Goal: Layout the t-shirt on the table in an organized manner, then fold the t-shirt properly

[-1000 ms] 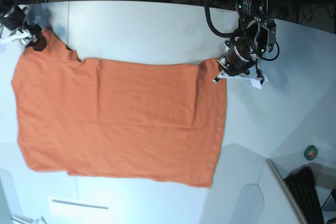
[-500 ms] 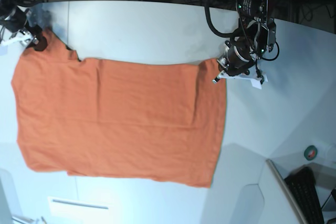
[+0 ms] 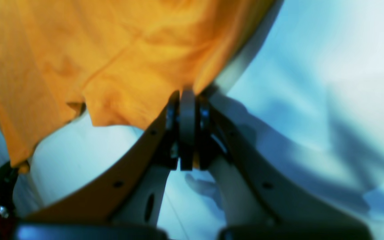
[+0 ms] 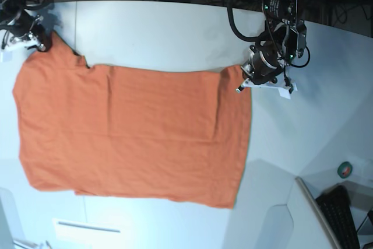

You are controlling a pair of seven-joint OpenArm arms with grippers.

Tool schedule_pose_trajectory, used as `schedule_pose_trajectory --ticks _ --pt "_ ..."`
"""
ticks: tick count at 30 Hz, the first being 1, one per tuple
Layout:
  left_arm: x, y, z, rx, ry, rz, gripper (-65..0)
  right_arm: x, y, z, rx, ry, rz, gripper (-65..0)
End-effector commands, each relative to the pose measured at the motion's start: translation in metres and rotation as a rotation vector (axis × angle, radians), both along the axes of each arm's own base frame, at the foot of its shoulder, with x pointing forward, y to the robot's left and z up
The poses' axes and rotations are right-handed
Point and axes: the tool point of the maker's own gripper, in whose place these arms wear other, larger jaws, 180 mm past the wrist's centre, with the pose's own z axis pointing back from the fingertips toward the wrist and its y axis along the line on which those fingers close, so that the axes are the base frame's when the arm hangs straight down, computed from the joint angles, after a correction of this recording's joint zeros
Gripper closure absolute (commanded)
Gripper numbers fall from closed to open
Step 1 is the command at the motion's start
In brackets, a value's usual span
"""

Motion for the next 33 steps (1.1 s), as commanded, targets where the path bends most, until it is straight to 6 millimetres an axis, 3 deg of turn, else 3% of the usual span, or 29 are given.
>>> schedule_pose_trajectory --ticks 1,5,8,13,19,26,33 --pt "0.001 0.002 0.003 0.004 0.001 0.003 0.0 0.006 -0.011 0.008 -0.022 -0.025 -0.008 0.0" --pt "0.003 0.003 0.017 0.013 -0.035 -0.007 0.0 0.004 -0.012 0.010 -0.030 -0.022 -0.002 0.0" --pt "-0.001 -0.002 0.021 -0.004 -0.027 -0.026 0.0 0.002 -0.018 0.024 -0.082 -0.043 0.027 0.0" --pt "-0.016 -0.004 0.023 -0.004 -0.018 -0.036 0.0 -0.004 -0.022 0.050 -0.167 -0.079 0.079 0.0" --pt "-0.037 0.005 0.032 0.023 0.013 0.032 0.0 -0.017 -0.015 0.058 -0.166 -0.019 0.155 0.0" --pt "-0.036 -0.005 0.036 -0.021 0.031 0.005 0.0 -0.004 -0.010 0.067 -0.172 -0.041 0.185 0.0" --pt "-0.016 -0.007 0.048 -0.028 -0.015 0.000 0.0 0.020 -0.019 0.074 -0.169 -0.056 0.098 0.0"
